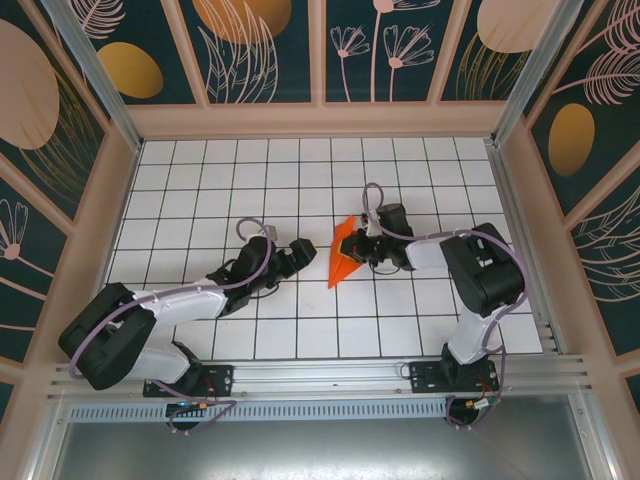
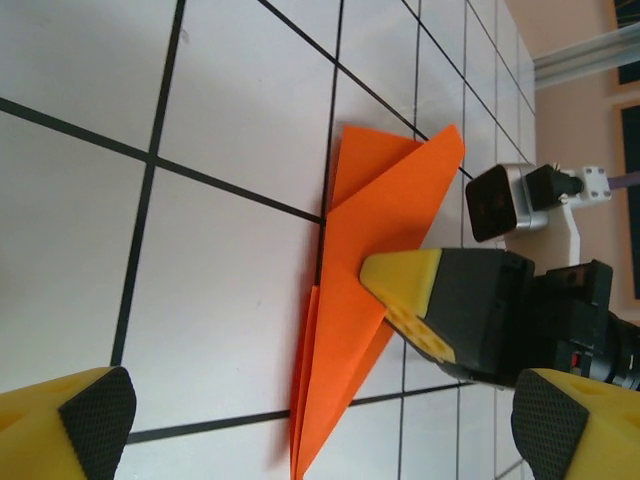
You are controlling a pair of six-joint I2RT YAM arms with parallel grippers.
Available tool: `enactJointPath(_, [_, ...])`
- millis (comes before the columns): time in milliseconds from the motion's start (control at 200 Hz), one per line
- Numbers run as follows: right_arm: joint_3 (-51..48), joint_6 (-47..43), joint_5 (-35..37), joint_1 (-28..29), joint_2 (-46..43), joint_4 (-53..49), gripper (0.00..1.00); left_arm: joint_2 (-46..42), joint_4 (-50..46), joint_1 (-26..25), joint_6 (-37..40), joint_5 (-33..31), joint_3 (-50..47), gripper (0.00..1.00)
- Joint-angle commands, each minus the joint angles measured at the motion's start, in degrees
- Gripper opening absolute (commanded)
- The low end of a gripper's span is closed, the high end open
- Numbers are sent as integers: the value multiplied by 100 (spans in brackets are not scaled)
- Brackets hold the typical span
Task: Fold a paper plane with a square sheet of paper (pick it up from the middle)
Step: Turn over the paper at the center of the table.
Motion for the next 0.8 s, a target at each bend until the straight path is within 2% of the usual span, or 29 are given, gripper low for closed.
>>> enactJointPath(0, [23, 122, -217, -59, -618, 443, 3, -176, 609, 108, -230, 626, -157, 98])
enactJointPath(160, [48, 822, -769, -89, -926, 1069, 4, -322, 1366, 207, -444, 1317, -316, 99])
enactJointPath(310, [-65, 1891, -1155, 57, -1015, 2158, 4, -80, 2284, 203, -709, 1962, -300, 98])
enactJointPath(420, [57, 2007, -1163, 203, -1117, 2104, 5, 225, 3268, 209, -1094, 2393, -331, 96])
enactJointPath(535, [56, 2014, -1106, 257, -1194, 1962, 4, 269, 3613, 205, -1151, 2452, -309, 82])
enactJointPath(796, [-128, 1987, -1148, 263, -1368, 1883, 5, -33, 3018, 205, -761, 2144, -224, 56])
